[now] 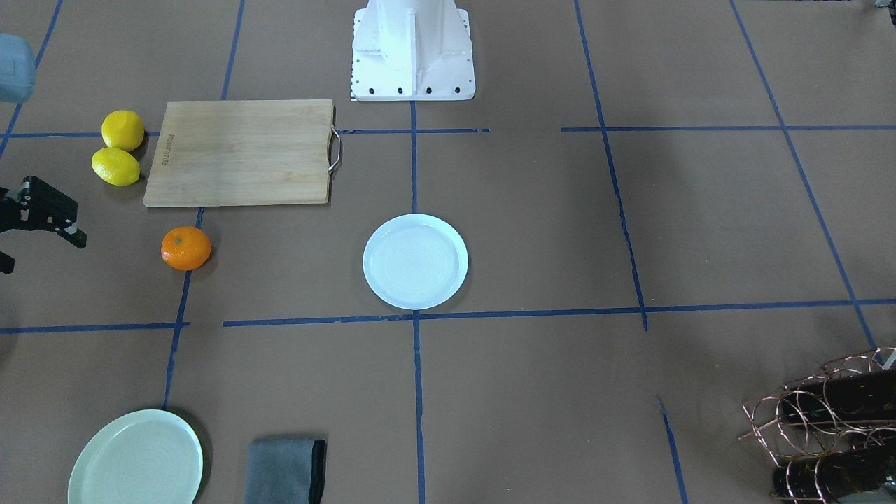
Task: Pick orange to plate
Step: 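Lower the right gripper over the orange and close on it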
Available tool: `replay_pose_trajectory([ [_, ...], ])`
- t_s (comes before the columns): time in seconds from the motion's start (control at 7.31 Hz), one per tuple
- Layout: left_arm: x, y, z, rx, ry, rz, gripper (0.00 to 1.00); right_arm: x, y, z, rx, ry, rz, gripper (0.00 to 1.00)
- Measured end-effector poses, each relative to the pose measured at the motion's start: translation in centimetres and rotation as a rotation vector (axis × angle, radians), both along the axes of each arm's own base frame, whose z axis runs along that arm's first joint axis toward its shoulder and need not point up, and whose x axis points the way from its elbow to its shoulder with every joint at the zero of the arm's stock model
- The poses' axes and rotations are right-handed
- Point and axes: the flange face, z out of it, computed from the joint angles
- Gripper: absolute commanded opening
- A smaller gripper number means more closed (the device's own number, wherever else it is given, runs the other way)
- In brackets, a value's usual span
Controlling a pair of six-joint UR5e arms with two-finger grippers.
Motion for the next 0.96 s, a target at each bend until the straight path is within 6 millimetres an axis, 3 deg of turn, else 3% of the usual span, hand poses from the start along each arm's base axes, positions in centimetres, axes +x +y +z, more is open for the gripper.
replay_pose_trajectory([
  [0.14,-1.8,1.4,2.7,-0.010,-0.003,0.029,1.00,-2.8,0.6,-1.6,-0.016,0.041,-0.001,1.00],
  [0.27,-2.5,2.1,3.9,-0.023,-0.005,0.038,1.00,-6.0,1.7,-2.1,-0.034,0.081,0.016,1.00],
  [0.41,-2.8,2.5,4.7,-0.039,-0.008,0.042,1.00,-8.4,3.2,-1.2,-0.033,0.099,0.024,1.00],
  [0.68,-2.9,2.8,5.5,-0.057,-0.006,0.045,1.00,-10.9,6.9,3.3,-0.004,0.068,0.064,1.00],
  [0.96,-2.9,3.0,5.7,-0.062,-0.001,0.045,1.00,-14.6,10.3,5.8,0.006,0.088,0.112,1.00],
])
